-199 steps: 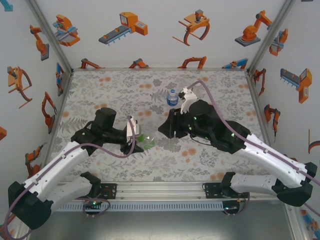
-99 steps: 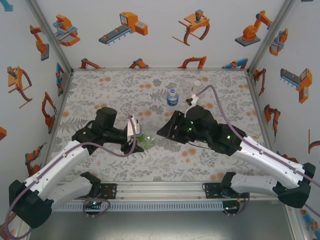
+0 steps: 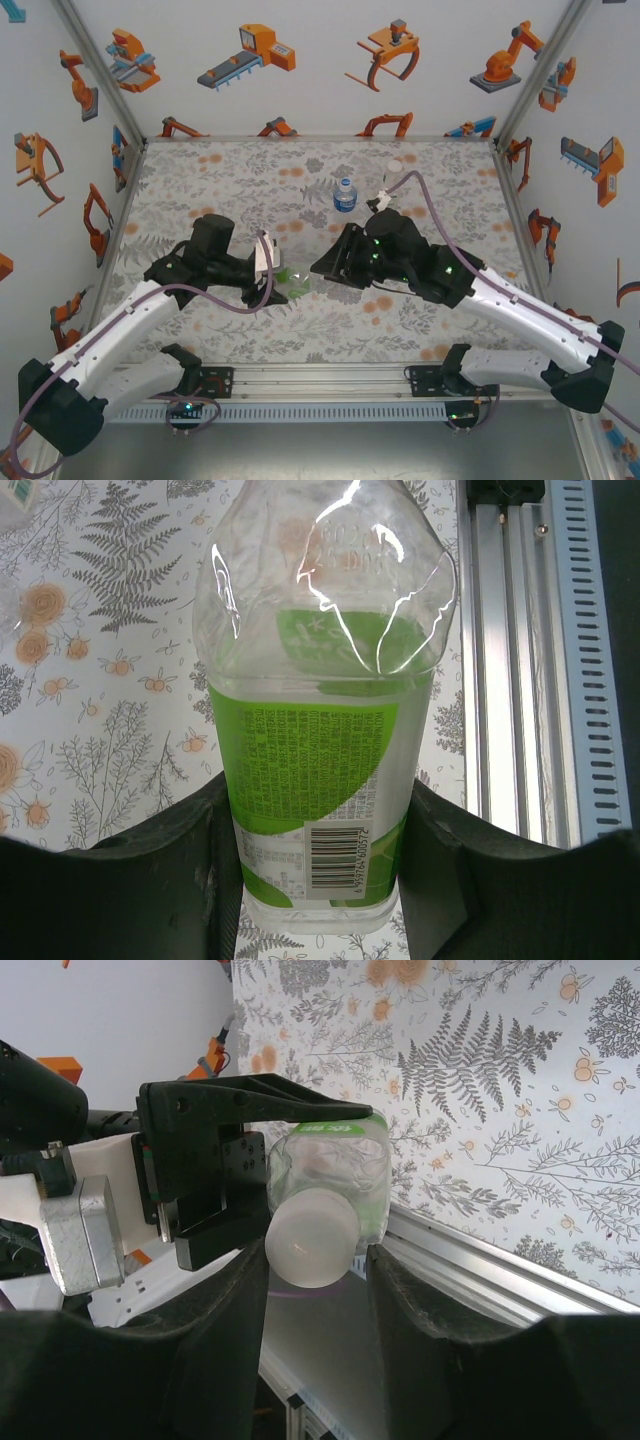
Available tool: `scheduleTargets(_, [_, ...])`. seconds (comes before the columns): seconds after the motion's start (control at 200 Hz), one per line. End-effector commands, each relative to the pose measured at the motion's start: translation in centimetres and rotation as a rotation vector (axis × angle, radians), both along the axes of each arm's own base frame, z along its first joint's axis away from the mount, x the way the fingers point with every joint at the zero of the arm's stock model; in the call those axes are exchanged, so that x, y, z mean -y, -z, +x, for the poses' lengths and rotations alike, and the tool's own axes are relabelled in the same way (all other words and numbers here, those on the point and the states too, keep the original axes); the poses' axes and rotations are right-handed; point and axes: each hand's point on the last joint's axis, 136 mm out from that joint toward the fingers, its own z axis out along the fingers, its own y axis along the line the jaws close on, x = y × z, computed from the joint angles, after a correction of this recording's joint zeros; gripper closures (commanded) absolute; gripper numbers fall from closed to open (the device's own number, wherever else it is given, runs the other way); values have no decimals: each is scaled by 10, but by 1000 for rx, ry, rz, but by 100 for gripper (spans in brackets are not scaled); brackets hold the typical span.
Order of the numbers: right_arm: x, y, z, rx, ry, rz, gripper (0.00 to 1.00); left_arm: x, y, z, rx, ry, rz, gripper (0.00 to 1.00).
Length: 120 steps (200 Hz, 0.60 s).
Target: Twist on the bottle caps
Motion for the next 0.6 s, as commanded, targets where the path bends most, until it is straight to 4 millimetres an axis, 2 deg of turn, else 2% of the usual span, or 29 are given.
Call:
scheduleTargets(0.0, [-2, -12, 4, 4, 5, 29, 59, 3, -16, 1, 26, 19, -36, 100])
scheduleTargets(0.35, [2, -17, 7, 26, 4, -7, 61, 3, -16, 0, 23, 21, -36, 100])
scheduleTargets(0.596, [-1, -15, 5, 14, -23, -34, 69, 3, -15, 1, 22, 20, -33, 100])
